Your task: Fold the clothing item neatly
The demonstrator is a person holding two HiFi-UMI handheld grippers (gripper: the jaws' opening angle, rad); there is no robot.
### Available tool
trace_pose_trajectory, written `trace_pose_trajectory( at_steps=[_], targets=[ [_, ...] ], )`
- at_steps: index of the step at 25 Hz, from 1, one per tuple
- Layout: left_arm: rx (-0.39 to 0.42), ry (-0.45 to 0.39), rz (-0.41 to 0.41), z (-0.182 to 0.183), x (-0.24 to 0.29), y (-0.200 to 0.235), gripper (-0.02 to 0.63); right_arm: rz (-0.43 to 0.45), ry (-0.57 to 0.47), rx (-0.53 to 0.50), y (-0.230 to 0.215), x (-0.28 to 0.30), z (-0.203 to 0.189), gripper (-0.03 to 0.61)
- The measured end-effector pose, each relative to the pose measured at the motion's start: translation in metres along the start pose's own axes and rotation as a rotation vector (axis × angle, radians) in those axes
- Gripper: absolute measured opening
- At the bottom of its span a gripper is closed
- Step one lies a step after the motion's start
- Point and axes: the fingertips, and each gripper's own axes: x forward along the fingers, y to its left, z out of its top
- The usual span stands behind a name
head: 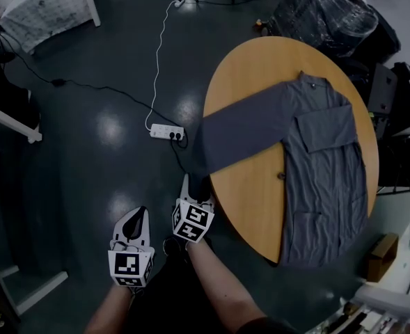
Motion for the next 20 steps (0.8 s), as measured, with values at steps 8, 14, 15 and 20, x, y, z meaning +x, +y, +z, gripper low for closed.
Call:
trace_pose_trajectory(
  at_steps=[8,14,15,20],
  targets=[
    [0.001,-0.017,0.003,0.013,-0.011,-0.003,0.008,0.078,0.026,-0.094,0.024,-0.024,0.020,0.023],
    [-0.008,-0.070,0.014,0.042,-0.023,-0.001,0.009,0.142,0.087,-0.080,0.034,-0.045,0.049,0.020],
    [-0.014,-0.077,0.015,0.047,-0.024,0.000,0.008,0.164,0.107,-0.076,0.039,-0.049,0.053,0.020],
    [-0.013,-0.100,0.008,0.067,-0.033,-0.007,0.008,0.229,0.090,-0.101,0.043,-0.071,0.096,0.020]
  ],
)
